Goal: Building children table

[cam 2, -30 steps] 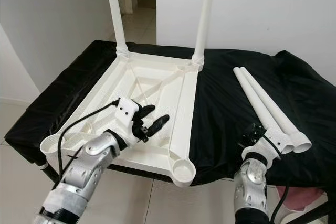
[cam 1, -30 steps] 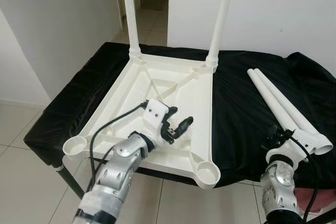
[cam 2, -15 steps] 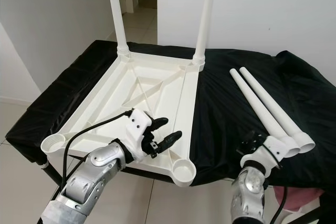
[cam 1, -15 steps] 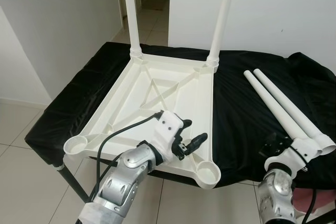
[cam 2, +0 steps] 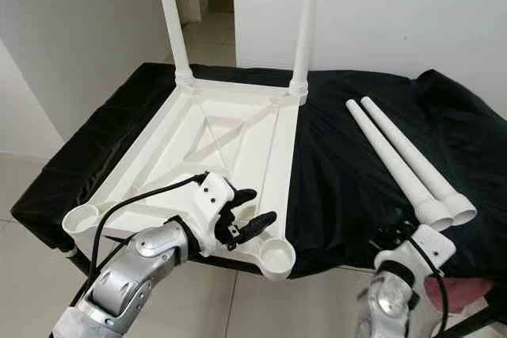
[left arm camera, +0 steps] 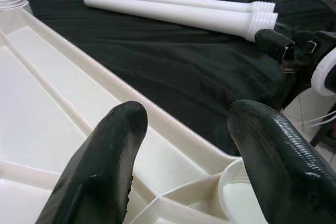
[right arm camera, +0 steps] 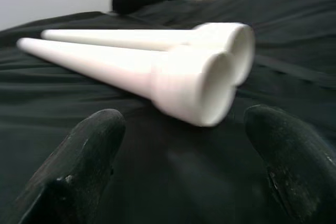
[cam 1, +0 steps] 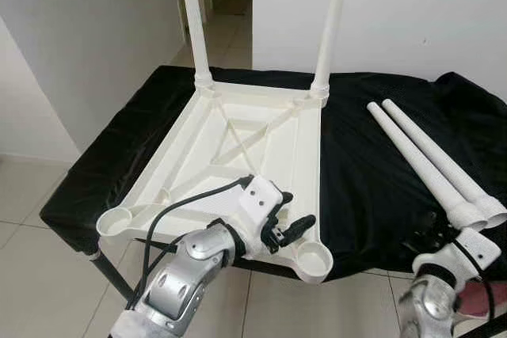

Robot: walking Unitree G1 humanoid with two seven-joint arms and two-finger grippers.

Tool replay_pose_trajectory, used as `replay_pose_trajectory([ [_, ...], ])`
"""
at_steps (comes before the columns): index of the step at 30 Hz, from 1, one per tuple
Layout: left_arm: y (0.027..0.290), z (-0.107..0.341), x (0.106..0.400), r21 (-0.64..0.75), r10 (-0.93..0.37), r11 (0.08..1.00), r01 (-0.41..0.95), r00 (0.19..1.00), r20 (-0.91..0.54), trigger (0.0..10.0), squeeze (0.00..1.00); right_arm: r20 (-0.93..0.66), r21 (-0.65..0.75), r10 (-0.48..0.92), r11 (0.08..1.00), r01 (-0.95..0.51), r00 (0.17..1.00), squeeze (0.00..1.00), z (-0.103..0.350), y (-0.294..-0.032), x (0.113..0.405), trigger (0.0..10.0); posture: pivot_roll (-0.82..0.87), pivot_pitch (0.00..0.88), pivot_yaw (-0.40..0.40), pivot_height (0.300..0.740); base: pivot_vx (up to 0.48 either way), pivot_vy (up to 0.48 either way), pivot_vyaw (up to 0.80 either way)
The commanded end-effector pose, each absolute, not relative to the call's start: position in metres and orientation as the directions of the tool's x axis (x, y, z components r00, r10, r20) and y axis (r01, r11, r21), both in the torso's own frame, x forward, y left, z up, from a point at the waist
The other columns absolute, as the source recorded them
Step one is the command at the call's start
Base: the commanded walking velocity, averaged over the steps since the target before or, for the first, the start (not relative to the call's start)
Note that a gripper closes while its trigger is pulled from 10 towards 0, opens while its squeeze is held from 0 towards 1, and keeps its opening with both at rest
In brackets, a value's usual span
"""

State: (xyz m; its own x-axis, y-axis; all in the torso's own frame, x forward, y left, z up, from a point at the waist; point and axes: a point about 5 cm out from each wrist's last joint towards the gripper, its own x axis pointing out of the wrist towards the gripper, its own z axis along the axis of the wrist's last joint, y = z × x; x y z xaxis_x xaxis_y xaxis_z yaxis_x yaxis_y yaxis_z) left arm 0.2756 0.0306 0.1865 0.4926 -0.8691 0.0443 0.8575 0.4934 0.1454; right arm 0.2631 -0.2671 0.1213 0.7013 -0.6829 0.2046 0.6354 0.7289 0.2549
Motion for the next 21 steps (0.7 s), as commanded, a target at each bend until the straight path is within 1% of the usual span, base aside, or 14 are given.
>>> replay_pose_trajectory([
  [1,0.027,0.184,0.266,0.150,-0.924,0.379,0.913,0.382,0.012,10.0,0.00,0.185,0.248,-0.695,0.717,0.652,0.695,0.00,0.118,-0.271,0.259,10.0,-0.04,0.151,0.078,0.740,0.000,0.000,0.00],
  [4,0.027,0.184,0.266,0.154,-0.926,0.373,0.915,0.376,0.007,10.0,0.00,0.181,0.247,-0.686,0.726,0.642,0.705,0.00,0.117,-0.273,0.261,10.0,-0.04,0.152,0.079,0.740,0.000,0.000,0.00],
  [6,0.026,0.185,0.265,0.159,-0.928,0.368,0.916,0.373,0.002,10.0,0.00,0.182,0.242,-0.671,0.739,0.629,0.719,0.00,0.119,-0.276,0.263,10.0,-0.03,0.153,0.080,0.740,0.000,0.000,0.00],
  [7,0.027,0.185,0.264,0.161,-0.929,0.366,0.917,0.371,-0.001,10.0,0.00,0.182,0.239,-0.650,0.757,0.608,0.738,0.00,0.120,-0.278,0.267,10.0,-0.03,0.154,0.080,0.740,0.000,0.000,0.00],
  [10,0.027,0.185,0.264,0.164,-0.929,0.365,0.916,0.371,-0.005,10.0,0.00,0.185,0.235,-0.631,0.773,0.589,0.754,0.00,0.121,-0.279,0.270,10.0,-0.03,0.154,0.080,0.740,0.000,0.000,0.00],
  [13,0.028,0.187,0.264,0.166,-0.924,0.376,0.912,0.382,-0.006,10.0,0.00,0.174,0.238,-0.555,0.825,0.513,0.813,0.00,0.124,-0.280,0.283,10.0,-0.02,0.155,0.070,0.740,0.000,0.000,0.00],
  [16,0.028,0.187,0.265,0.166,-0.922,0.382,0.909,0.388,-0.003,10.0,0.00,0.178,0.231,-0.534,0.839,0.492,0.827,0.00,0.126,-0.279,0.286,10.0,-0.01,0.153,0.066,0.740,0.000,0.000,0.00],
  [19,0.028,0.190,0.267,0.175,-0.915,0.398,0.900,0.403,0.008,10.0,0.00,0.171,0.226,-0.445,0.886,0.404,0.879,0.00,0.128,-0.271,0.300,10.0,0.01,0.148,0.048,0.740,0.000,0.000,0.00],
  [21,0.028,0.191,0.267,0.176,-0.914,0.402,0.899,0.406,0.010,10.0,0.00,0.168,0.227,-0.422,0.896,0.381,0.891,0.00,0.128,-0.269,0.304,10.0,0.01,0.148,0.048,0.740,0.000,0.000,0.00],
])
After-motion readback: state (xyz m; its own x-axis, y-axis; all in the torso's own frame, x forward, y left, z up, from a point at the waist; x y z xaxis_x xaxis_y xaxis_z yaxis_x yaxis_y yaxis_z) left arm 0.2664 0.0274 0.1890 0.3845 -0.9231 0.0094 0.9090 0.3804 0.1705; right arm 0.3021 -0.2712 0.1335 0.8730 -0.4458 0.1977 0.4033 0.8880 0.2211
